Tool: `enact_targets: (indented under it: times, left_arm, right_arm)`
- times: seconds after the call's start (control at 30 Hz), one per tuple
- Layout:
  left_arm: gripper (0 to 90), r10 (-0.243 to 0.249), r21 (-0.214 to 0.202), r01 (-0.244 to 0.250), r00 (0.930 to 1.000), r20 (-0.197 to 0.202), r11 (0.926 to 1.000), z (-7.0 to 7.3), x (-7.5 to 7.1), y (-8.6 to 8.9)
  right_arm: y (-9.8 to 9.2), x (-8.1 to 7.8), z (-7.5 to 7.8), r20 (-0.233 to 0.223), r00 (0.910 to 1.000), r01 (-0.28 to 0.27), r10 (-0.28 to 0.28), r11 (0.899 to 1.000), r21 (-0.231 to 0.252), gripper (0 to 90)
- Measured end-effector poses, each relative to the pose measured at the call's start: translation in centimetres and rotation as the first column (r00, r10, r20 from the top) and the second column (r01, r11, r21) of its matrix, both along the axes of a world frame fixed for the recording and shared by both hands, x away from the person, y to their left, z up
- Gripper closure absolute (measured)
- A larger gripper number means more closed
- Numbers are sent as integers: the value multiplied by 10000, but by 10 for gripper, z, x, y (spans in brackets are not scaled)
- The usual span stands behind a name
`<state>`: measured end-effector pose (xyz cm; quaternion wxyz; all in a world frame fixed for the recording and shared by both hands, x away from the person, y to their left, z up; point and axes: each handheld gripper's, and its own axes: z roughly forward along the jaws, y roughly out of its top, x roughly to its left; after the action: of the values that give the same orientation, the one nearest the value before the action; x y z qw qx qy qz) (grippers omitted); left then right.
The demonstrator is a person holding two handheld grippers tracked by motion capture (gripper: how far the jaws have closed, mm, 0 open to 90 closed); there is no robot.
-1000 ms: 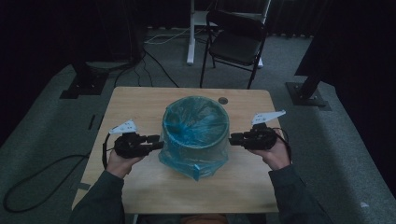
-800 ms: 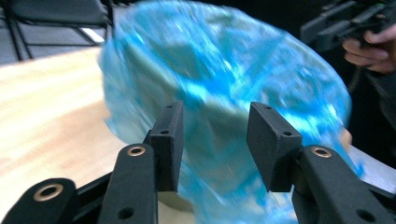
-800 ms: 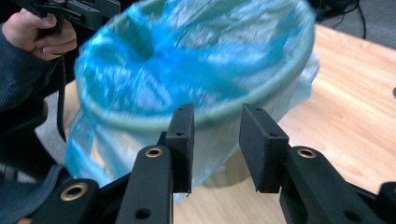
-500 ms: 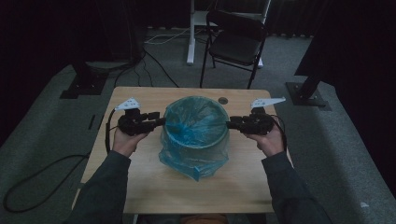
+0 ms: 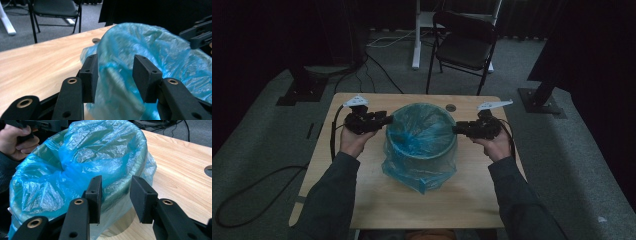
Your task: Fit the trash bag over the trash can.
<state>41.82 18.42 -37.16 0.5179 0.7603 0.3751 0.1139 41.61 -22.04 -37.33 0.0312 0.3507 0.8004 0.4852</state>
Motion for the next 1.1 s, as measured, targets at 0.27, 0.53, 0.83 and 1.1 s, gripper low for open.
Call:
enact_targets:
  times: [0.27,0.53,0.83,1.1]
  left_arm:
    - [555,-47,530,51,10000,-73,9986,3,11,-14]
    - [555,-531,1038,484,9977,429,9934,17,6,-29]
    - [554,-1439,1852,1304,9877,617,9740,23,4,-52]
    - [557,-2122,2542,1907,9754,597,9482,28,3,-69]
  right_arm:
    - [0,5,-2,-96,9999,-46,47,10000,78,614]
    - [1,5,0,-25,10000,-36,36,10000,-14,643]
    - [3,4,2,45,9999,-155,156,9998,-161,668]
    - [4,1,4,92,9997,-241,243,9993,-297,670]
